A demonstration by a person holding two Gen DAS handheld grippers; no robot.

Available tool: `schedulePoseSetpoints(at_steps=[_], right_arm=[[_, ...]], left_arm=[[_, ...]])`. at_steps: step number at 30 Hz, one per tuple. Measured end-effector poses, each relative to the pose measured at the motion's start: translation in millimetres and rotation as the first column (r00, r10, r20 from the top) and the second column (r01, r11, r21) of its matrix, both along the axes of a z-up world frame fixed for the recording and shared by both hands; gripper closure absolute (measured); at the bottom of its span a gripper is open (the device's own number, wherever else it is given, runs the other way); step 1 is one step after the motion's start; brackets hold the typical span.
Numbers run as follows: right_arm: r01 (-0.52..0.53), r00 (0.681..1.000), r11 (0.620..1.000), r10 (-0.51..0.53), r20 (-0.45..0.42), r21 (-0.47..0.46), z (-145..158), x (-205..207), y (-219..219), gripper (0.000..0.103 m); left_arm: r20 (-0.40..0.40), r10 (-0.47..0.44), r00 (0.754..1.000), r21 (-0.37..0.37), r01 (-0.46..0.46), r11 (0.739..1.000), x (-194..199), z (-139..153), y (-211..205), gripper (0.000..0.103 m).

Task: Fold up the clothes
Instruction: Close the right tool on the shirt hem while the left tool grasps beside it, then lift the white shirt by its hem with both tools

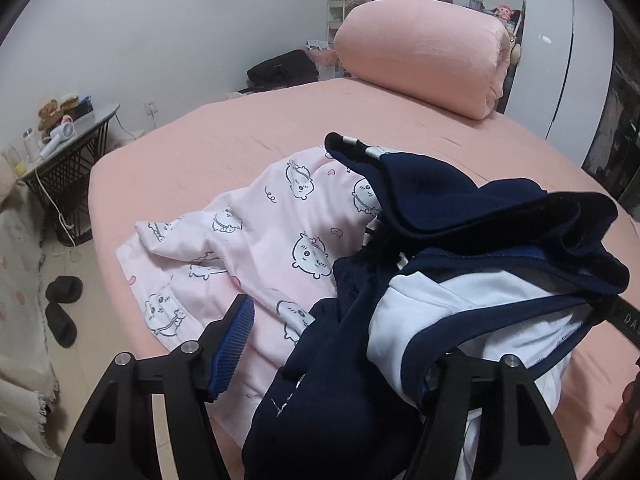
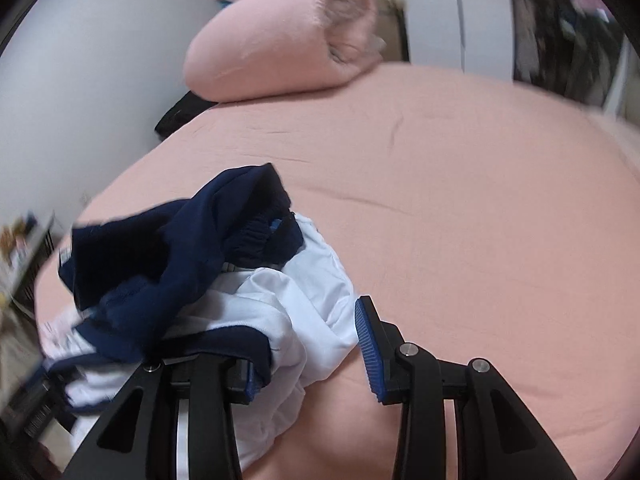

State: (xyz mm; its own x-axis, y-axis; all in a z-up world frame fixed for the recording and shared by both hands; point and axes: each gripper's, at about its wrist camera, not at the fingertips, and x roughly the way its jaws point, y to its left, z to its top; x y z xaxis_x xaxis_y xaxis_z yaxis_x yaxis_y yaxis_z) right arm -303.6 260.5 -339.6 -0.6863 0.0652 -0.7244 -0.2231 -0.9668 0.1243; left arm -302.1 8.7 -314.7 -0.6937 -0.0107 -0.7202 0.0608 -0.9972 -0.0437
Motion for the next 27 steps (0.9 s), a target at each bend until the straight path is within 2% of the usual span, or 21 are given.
schedulePoseSetpoints(at_steps=[1, 4, 5, 6, 8, 11, 15, 18, 20, 23, 27], right_arm=[[-0.015, 1.0, 0.999, 0.015, -0.011, 0.036, 1, 2, -5, 0.065], [-0.06, 0.998, 0.997, 0.062, -0.028, 0.054, 4, 6, -13, 0.065], [-0.079, 0.997, 0.997, 0.079, -0.024, 0.024, 4, 5, -12, 0.067], [-0.098, 0.995, 0.995, 0.097, -0.02, -0.006, 4, 5, -12, 0.07], [-0.128, 0.992, 0.992, 0.128, -0.018, -0.011, 4, 4, -16, 0.091], [-0.161, 0.987, 0.987, 0.161, -0.017, 0.015, 4, 9, -31, 0.097], [-0.191, 0.981, 0.982, 0.191, -0.022, 0.016, 8, 13, -43, 0.098], [-0.199, 0.979, 0.976, 0.202, -0.032, 0.084, 14, 16, -53, 0.098], [-0.195, 0.979, 0.972, 0.202, -0.037, 0.132, 17, 17, -58, 0.098], [-0.162, 0.983, 0.96, 0.178, -0.051, 0.228, 27, 24, -63, 0.098], [-0.14, 0.986, 0.963, 0.157, -0.057, 0.229, 38, 29, -60, 0.1]], left_arm=[[0.0, -0.004, 1.0, 0.005, 0.004, 1.0, 1, 1, 0, 0.044], [0.01, -0.029, 1.0, 0.034, 0.029, 0.999, 2, 2, 0, 0.057], [0.016, -0.041, 0.999, 0.055, 0.04, 0.998, 2, 2, 1, 0.062], [0.021, -0.05, 0.999, 0.078, 0.048, 0.996, 3, 2, 1, 0.064], [0.025, -0.063, 0.998, 0.105, 0.06, 0.993, 4, 2, 3, 0.071], [0.019, -0.087, 0.996, 0.089, 0.085, 0.992, 7, 3, 13, 0.079], [-0.01, -0.139, 0.99, 0.007, 0.139, 0.99, 12, 5, 31, 0.082], [-0.032, -0.155, 0.987, -0.078, 0.152, 0.985, 16, 6, 41, 0.088], [-0.039, -0.142, 0.989, -0.103, 0.138, 0.985, 16, 8, 42, 0.092], [-0.039, -0.099, 0.994, -0.072, 0.096, 0.993, 14, 13, 32, 0.095], [-0.017, -0.058, 0.998, 0.003, 0.058, 0.998, 11, 22, 17, 0.096]])
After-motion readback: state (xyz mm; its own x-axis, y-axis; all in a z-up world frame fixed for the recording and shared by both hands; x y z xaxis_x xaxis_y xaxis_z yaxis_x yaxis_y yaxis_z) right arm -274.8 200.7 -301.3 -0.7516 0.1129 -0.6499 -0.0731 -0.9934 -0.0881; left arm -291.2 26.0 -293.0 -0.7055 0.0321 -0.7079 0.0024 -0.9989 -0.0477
